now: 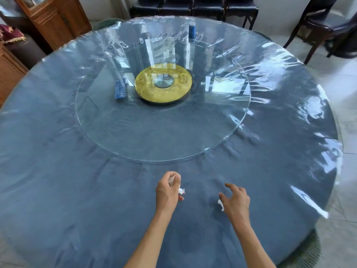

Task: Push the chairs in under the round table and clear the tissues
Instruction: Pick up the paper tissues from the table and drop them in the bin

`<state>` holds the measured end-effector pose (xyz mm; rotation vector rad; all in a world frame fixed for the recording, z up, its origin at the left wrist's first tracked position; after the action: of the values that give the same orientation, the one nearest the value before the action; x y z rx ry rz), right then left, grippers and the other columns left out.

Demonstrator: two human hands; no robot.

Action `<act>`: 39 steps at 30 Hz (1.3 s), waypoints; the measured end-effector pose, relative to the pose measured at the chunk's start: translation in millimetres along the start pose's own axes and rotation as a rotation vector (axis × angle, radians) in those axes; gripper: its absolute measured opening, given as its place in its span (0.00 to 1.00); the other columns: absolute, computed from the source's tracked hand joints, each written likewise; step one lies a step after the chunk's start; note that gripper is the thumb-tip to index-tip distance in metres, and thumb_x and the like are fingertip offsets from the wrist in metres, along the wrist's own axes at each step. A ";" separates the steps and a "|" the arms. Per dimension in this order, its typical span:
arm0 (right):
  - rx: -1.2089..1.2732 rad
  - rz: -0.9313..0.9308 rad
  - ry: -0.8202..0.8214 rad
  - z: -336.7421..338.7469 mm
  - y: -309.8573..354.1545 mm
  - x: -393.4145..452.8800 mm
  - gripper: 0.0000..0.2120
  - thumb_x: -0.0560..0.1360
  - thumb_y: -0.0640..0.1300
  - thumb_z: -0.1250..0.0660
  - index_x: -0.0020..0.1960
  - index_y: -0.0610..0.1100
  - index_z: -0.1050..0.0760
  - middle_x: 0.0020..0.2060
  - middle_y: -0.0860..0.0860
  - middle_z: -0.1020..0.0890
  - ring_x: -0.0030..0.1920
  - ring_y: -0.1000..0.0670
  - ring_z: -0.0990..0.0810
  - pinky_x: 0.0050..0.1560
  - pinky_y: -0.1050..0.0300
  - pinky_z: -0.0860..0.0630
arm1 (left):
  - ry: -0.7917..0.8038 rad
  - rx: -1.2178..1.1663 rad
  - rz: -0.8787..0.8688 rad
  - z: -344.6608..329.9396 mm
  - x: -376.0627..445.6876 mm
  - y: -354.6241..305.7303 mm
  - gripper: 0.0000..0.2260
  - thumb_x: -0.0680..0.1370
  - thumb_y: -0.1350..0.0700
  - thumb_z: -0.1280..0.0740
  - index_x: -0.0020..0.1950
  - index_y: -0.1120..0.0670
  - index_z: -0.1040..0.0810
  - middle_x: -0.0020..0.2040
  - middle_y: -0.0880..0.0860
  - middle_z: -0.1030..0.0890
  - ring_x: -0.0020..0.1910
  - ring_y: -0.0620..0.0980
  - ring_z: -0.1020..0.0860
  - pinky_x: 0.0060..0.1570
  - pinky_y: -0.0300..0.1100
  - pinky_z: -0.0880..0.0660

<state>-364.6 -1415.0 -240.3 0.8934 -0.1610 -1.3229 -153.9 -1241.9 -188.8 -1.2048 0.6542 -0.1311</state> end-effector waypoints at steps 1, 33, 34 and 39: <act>-0.014 0.006 0.023 -4.3 -3.3 -0.6 0.18 0.73 0.45 0.28 0.62 0.50 0.22 0.54 0.50 0.28 0.59 0.44 0.27 0.51 0.50 0.24 | 0.003 0.001 0.007 -2.0 -0.5 0.6 0.05 0.81 0.55 0.34 0.47 0.54 0.22 0.36 0.54 0.23 0.30 0.52 0.19 0.26 0.42 0.25; 0.328 0.156 0.287 -59.2 105.7 -42.9 0.03 0.73 0.43 0.30 0.42 0.50 0.20 0.33 0.52 0.18 0.40 0.50 0.16 0.38 0.59 0.26 | -0.231 -0.035 0.061 76.9 -34.1 25.3 0.08 0.80 0.53 0.33 0.45 0.54 0.19 0.37 0.54 0.21 0.31 0.51 0.17 0.25 0.41 0.26; 0.324 0.176 0.305 -65.1 113.4 -48.0 0.04 0.73 0.42 0.30 0.42 0.50 0.20 0.33 0.51 0.18 0.40 0.50 0.15 0.38 0.59 0.25 | -0.250 -0.035 0.063 84.5 -36.4 26.7 0.08 0.80 0.52 0.33 0.45 0.54 0.19 0.37 0.54 0.21 0.32 0.52 0.17 0.25 0.41 0.26; 0.254 0.308 0.418 -103.5 154.4 -86.1 0.04 0.73 0.43 0.31 0.42 0.51 0.21 0.35 0.50 0.17 0.37 0.50 0.19 0.36 0.58 0.27 | -0.355 -0.058 0.090 130.4 -48.1 43.5 0.08 0.79 0.52 0.33 0.43 0.53 0.19 0.36 0.54 0.21 0.34 0.60 0.18 0.26 0.42 0.26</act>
<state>-211.5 -1293.9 -178.2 1.2858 -0.1342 -0.8193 -133.8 -1097.8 -182.5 -1.2143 0.4013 0.1763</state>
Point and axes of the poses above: each hand's wrist, its own x-axis towards the middle knuckle, its own z-axis out of the back of the hand, y = z × x, the point moved 9 cm from there along x, towards the middle knuckle
